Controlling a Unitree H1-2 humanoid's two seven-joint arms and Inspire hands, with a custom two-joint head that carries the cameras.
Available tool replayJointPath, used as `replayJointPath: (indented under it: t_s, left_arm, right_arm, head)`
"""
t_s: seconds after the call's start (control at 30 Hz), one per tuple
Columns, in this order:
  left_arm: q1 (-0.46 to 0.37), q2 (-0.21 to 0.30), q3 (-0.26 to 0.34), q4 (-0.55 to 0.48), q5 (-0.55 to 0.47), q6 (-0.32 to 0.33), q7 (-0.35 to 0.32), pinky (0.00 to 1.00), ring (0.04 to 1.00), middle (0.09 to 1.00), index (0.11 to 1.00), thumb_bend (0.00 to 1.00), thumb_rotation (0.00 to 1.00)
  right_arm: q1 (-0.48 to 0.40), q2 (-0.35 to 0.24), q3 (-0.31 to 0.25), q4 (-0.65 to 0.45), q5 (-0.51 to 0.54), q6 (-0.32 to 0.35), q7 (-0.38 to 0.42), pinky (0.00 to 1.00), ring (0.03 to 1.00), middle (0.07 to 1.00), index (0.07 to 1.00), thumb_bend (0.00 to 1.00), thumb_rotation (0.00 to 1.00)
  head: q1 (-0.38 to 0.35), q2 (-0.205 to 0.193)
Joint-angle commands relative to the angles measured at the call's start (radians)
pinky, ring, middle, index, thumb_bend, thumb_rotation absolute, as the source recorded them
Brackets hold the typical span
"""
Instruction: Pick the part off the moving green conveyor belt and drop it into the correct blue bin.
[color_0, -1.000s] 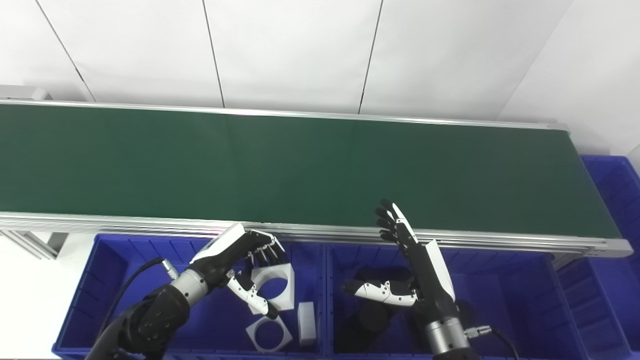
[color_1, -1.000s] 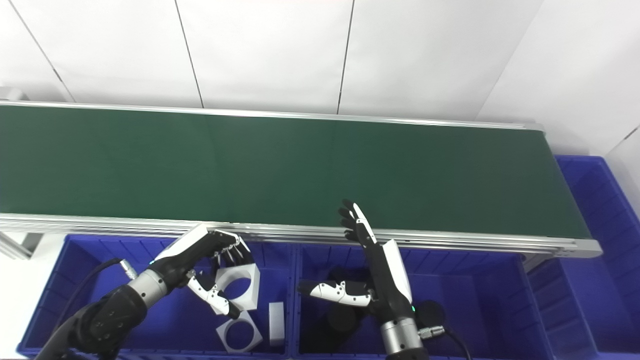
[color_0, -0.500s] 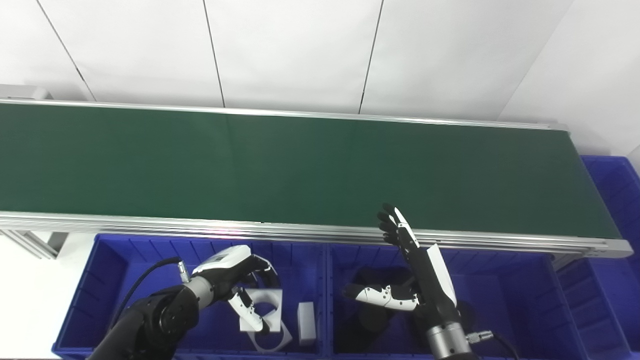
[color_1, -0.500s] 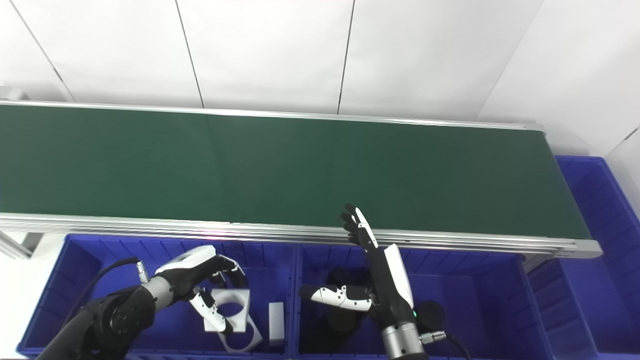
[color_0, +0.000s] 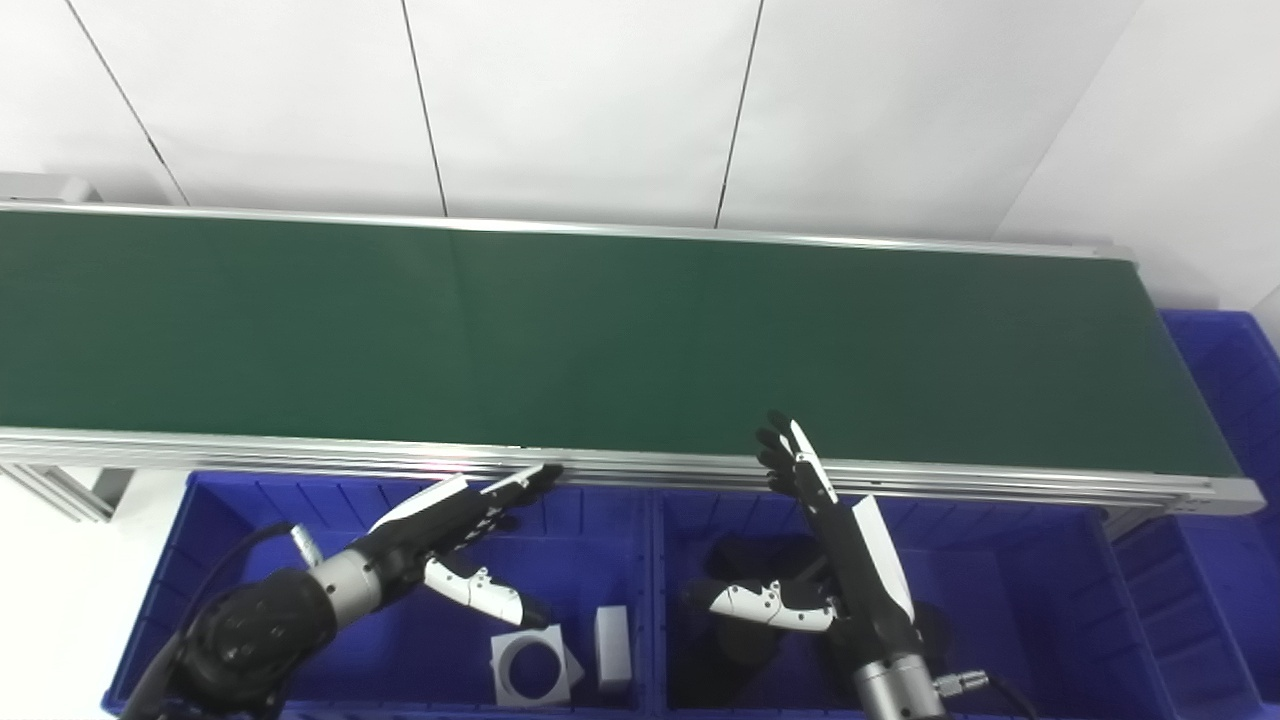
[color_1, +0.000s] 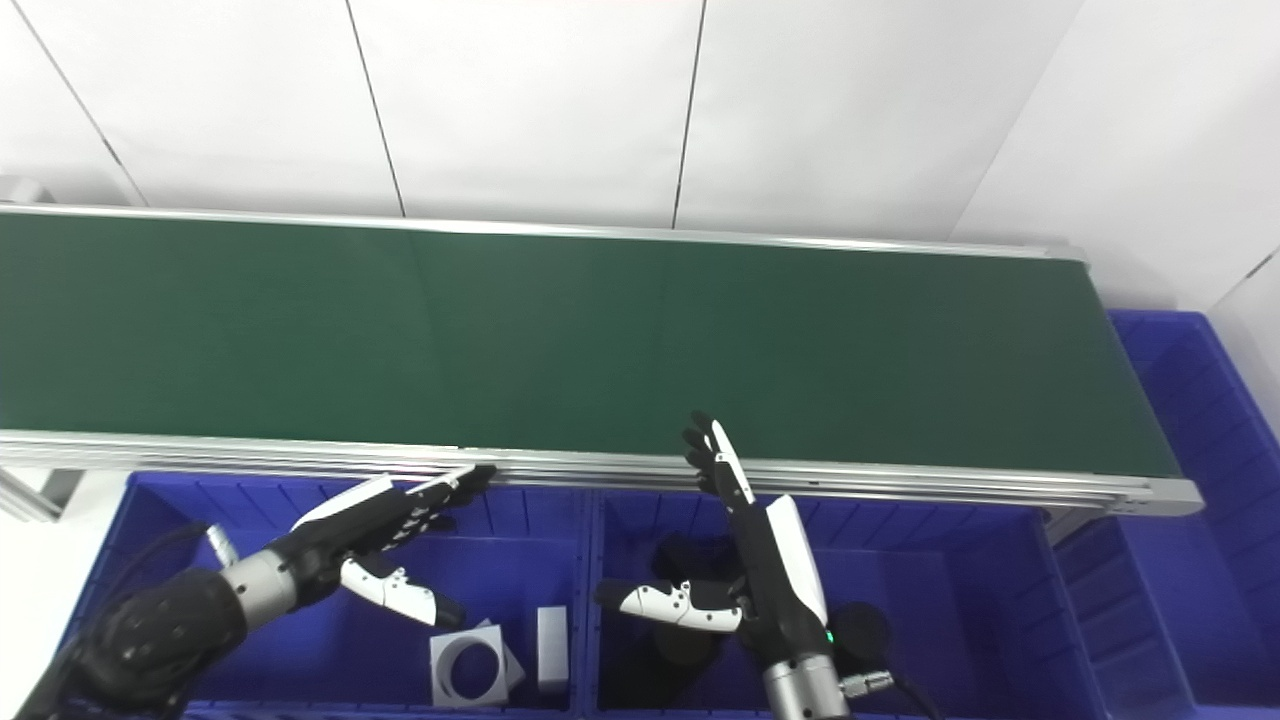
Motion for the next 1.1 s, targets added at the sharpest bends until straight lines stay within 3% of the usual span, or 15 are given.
replayJointPath:
  t_s: [0.0, 0.17, 0.3, 0.7, 1.07]
  left_arm:
    - [0.009, -0.014, 0.022, -0.031, -0.066, -0.089, 0.032, 0.92, 0.978, 0.993, 0.979, 1.0, 0.41]
    - [0.061, -0.085, 0.072, -0.022, -0.146, -0.216, 0.103, 0.93, 0.949, 0.967, 0.971, 1.0, 0.37]
    - [0.077, -0.114, 0.082, -0.04, -0.169, -0.26, 0.139, 0.93, 0.945, 0.966, 0.983, 1.0, 0.34]
    - [0.1, -0.138, 0.067, -0.06, -0.127, -0.285, 0.226, 0.93, 0.971, 0.994, 1.0, 0.99, 0.23]
    - [0.118, -0.148, 0.054, -0.057, -0.081, -0.324, 0.271, 0.93, 0.956, 0.98, 1.0, 0.98, 0.22]
  right_arm:
    - [0.0, -0.004, 0.003, -0.046, 0.006, 0.003, 0.007, 0.85, 0.898, 0.931, 0.986, 0.92, 0.32]
    - [0.007, -0.01, 0.002, -0.053, 0.014, 0.02, 0.023, 0.85, 0.892, 0.932, 0.978, 0.94, 0.33]
    - [0.011, -0.011, 0.002, -0.054, 0.019, 0.029, 0.03, 0.86, 0.896, 0.936, 0.972, 0.95, 0.34]
    - [0.019, -0.006, -0.012, -0.041, 0.077, -0.001, 0.025, 0.88, 0.918, 0.95, 0.991, 0.93, 0.29]
    - [0.028, -0.001, -0.025, -0.033, 0.087, -0.02, 0.003, 0.89, 0.912, 0.929, 0.98, 0.92, 0.27]
  head:
    - [0.002, 0.001]
    - [0.007, -0.017]
    - [0.012, -0.026]
    - [0.031, -0.043]
    - [0.042, -0.047]
